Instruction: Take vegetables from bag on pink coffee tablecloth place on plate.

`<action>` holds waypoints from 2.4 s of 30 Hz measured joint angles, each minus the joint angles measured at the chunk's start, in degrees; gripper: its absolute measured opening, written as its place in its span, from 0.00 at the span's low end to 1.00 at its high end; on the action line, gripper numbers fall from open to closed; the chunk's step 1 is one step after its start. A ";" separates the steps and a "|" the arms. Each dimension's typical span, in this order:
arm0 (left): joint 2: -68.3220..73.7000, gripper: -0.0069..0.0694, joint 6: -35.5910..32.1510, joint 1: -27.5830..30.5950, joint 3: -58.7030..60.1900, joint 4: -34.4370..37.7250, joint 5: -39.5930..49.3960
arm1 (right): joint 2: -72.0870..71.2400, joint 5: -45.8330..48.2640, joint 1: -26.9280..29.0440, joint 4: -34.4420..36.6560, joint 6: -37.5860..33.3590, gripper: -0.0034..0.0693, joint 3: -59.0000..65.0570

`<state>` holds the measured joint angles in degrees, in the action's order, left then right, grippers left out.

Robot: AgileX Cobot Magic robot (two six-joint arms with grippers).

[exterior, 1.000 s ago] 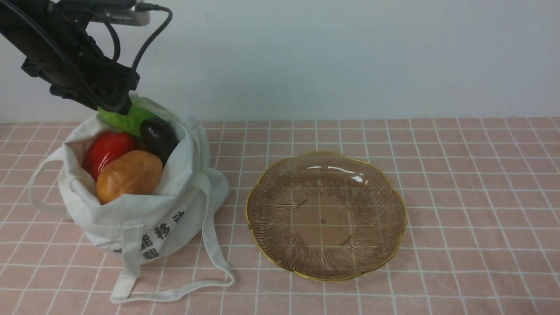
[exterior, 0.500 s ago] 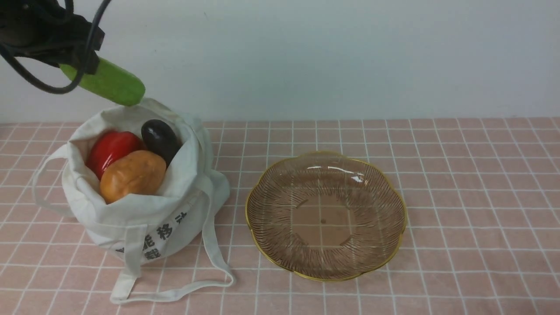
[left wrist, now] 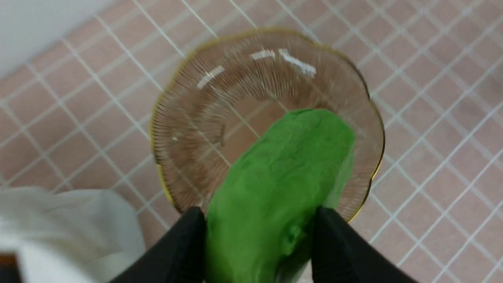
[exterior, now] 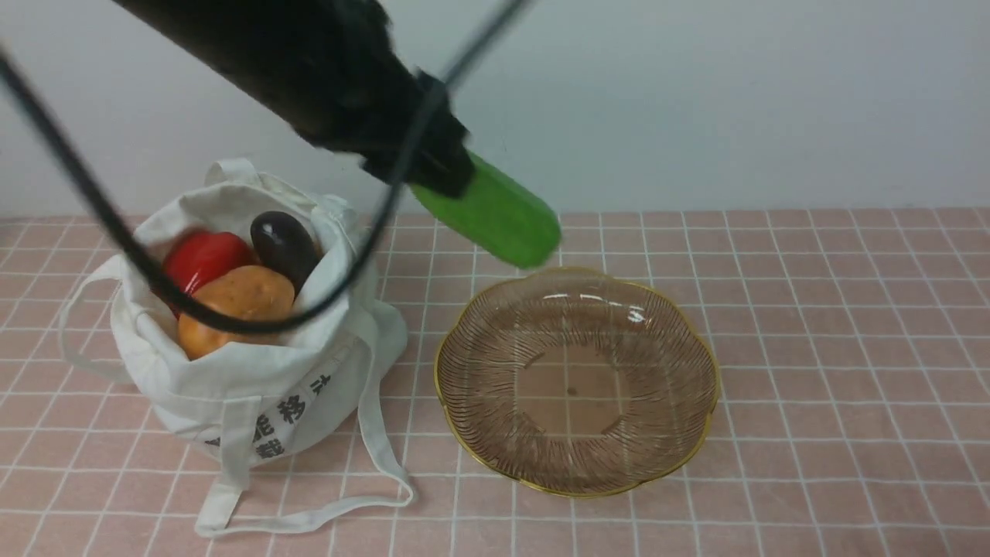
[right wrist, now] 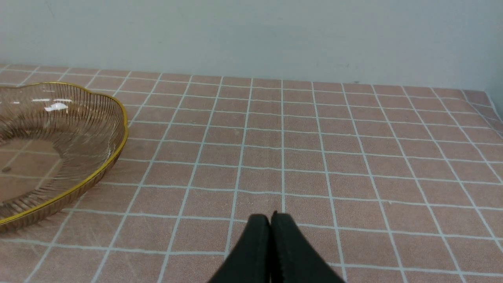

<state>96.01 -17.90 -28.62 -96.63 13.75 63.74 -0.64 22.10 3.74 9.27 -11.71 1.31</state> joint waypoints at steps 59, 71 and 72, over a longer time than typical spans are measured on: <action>-54.57 0.08 29.65 -8.11 30.26 -26.26 -13.45 | 0.00 0.00 0.00 0.00 0.44 0.03 0.00; -74.47 0.08 25.29 3.23 52.32 -22.55 -24.20 | 0.00 0.00 0.00 0.00 0.44 0.03 0.00; -77.30 0.08 23.97 6.04 57.04 -21.37 -26.48 | 0.00 0.00 0.00 0.00 0.44 0.03 0.00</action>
<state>18.71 6.07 -22.57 -39.59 -7.62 37.26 -0.64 22.10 3.74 9.27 -11.27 1.31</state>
